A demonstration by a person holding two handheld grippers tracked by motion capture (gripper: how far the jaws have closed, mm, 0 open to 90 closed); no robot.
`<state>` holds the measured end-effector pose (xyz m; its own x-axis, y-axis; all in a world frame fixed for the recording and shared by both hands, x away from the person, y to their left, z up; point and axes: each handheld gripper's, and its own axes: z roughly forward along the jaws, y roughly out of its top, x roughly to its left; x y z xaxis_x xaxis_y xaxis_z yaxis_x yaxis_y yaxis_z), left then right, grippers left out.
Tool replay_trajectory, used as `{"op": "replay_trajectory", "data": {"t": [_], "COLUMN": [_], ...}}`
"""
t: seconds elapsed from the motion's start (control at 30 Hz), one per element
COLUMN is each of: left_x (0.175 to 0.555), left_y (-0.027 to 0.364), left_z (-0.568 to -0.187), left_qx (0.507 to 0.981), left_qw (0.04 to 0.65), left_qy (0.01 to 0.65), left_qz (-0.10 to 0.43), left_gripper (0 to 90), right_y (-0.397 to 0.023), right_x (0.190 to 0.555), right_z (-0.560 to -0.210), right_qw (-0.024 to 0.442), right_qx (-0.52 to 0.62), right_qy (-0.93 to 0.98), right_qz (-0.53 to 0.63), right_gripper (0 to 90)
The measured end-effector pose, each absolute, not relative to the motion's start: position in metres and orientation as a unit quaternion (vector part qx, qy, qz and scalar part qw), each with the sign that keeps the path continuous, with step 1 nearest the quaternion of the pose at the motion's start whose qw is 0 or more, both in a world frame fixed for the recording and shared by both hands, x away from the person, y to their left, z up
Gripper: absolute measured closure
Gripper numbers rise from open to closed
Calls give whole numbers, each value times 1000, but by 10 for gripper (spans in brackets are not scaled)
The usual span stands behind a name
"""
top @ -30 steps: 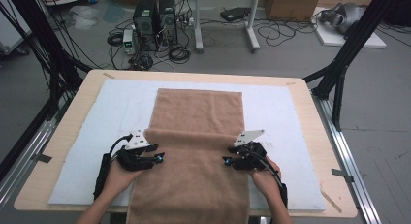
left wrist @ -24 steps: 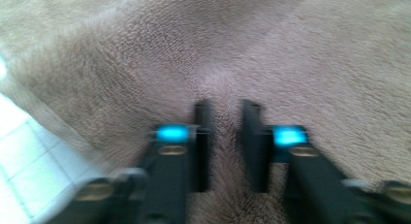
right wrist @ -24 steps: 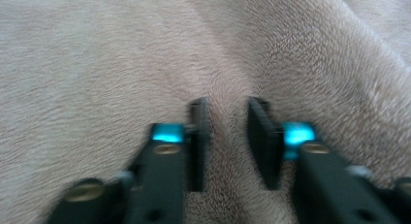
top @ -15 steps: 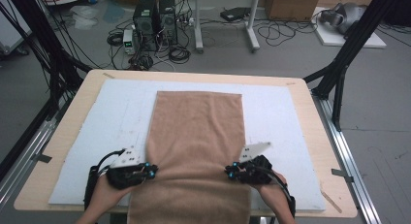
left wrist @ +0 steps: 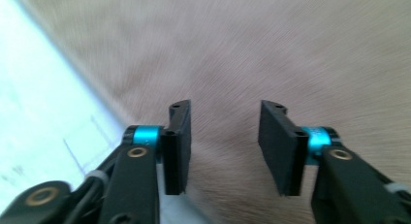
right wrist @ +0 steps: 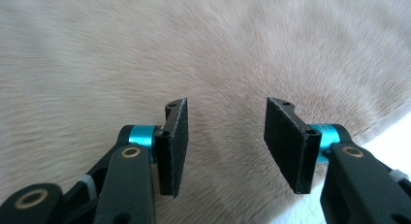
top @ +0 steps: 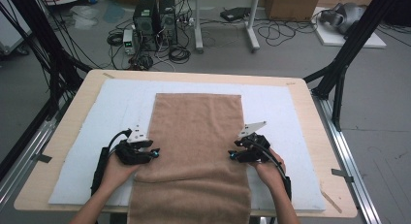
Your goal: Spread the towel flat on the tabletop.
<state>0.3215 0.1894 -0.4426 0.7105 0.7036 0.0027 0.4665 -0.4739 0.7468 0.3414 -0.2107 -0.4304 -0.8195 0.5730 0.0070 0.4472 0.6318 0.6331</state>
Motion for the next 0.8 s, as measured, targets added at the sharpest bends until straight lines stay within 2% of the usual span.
{"op": "replay_trajectory", "data": {"t": [0.03,0.07,0.13,0.2,0.3,0.37,0.5,0.67,0.8], "left_x": [323,324,328,334,348,361,367,338,307], "left_y": [189,189,187,186,184,184,189,202,202], "left_z": [-444,-444,-443,-443,-438,-437,-437,-421,-421], "left_qx": [844,845,843,836,811,799,791,800,814], "left_qw": [382,381,381,383,387,386,390,411,418], "left_qy": [339,338,342,353,376,395,411,373,336], "left_qz": [161,163,161,175,228,238,230,228,222], "left_gripper": [749,811,857,861,862,850,694,617,591], "right_y": [-210,-210,-205,-201,-197,-197,-199,-213,-219], "right_x": [345,346,348,352,362,371,377,349,320], "right_z": [-434,-434,-433,-431,-426,-425,-424,-410,-406], "right_qw": [91,90,92,99,129,151,151,164,165], "right_qx": [285,282,267,274,293,304,322,306,283], "right_qy": [899,897,902,901,889,879,872,866,871], "right_qz": [320,328,326,321,328,334,337,359,367], "right_gripper": [557,685,813,830,830,819,686,587,545]}}
